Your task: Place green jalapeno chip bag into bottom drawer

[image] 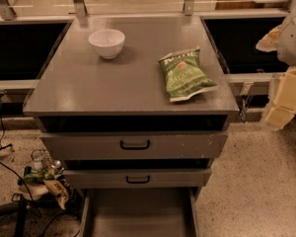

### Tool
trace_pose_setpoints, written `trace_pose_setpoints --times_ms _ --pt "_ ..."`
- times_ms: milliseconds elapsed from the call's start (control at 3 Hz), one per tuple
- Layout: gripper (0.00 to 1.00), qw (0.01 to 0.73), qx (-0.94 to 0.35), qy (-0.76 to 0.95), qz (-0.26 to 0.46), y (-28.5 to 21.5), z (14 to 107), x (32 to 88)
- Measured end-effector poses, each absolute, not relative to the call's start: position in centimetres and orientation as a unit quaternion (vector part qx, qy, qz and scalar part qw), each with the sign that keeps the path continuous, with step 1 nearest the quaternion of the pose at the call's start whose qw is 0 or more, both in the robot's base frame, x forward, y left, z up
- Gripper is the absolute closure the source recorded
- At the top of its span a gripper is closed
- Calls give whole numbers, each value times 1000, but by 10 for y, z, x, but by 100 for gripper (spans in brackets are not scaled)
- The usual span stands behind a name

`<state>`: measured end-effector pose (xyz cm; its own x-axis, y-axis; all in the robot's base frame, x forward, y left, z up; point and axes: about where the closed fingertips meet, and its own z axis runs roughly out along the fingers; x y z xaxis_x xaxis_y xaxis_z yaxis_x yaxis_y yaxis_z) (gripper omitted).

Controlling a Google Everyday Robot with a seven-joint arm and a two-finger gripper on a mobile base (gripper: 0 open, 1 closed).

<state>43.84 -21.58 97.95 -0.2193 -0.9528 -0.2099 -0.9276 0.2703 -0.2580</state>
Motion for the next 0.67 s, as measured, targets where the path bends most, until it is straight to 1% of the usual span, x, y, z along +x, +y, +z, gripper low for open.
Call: trace_pose_setpoints --times_ms 333,667 --pt "0 164 -603 780 -38 -216 979 439" --pt "0 179 -617 766 -33 -207 978 465"
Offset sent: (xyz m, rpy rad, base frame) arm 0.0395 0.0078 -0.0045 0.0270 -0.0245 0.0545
